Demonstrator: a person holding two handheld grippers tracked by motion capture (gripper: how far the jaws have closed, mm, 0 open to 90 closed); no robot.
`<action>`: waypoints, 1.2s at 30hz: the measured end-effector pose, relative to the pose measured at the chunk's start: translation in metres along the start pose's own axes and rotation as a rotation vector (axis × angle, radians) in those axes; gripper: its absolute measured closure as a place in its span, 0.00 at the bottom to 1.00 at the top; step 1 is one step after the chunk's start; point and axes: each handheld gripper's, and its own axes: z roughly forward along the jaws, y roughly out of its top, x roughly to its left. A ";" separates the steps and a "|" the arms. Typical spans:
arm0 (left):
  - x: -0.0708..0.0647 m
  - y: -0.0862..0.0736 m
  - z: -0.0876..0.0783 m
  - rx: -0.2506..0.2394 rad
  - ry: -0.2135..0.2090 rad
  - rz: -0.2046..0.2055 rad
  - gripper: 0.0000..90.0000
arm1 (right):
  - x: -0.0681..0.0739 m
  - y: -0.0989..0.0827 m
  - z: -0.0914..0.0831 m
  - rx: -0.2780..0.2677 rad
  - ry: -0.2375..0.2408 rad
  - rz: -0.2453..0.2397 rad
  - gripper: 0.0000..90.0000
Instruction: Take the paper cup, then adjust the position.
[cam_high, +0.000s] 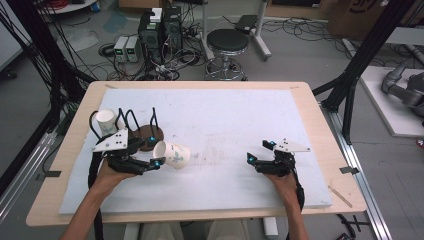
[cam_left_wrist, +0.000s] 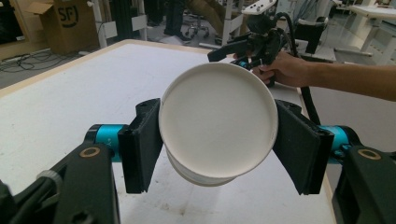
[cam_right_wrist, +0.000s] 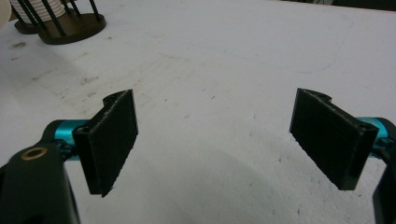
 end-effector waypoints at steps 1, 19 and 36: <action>-0.001 0.000 0.000 -0.002 0.002 -0.001 0.40 | 0.000 0.000 0.000 0.000 0.001 -0.001 0.17; 0.000 0.000 0.001 -0.003 0.000 -0.003 0.40 | -0.001 0.001 0.000 0.003 0.027 -0.004 0.17; -0.004 0.001 0.016 -0.004 -0.067 -0.002 0.40 | 0.019 0.047 -0.003 -0.044 0.285 -0.115 0.18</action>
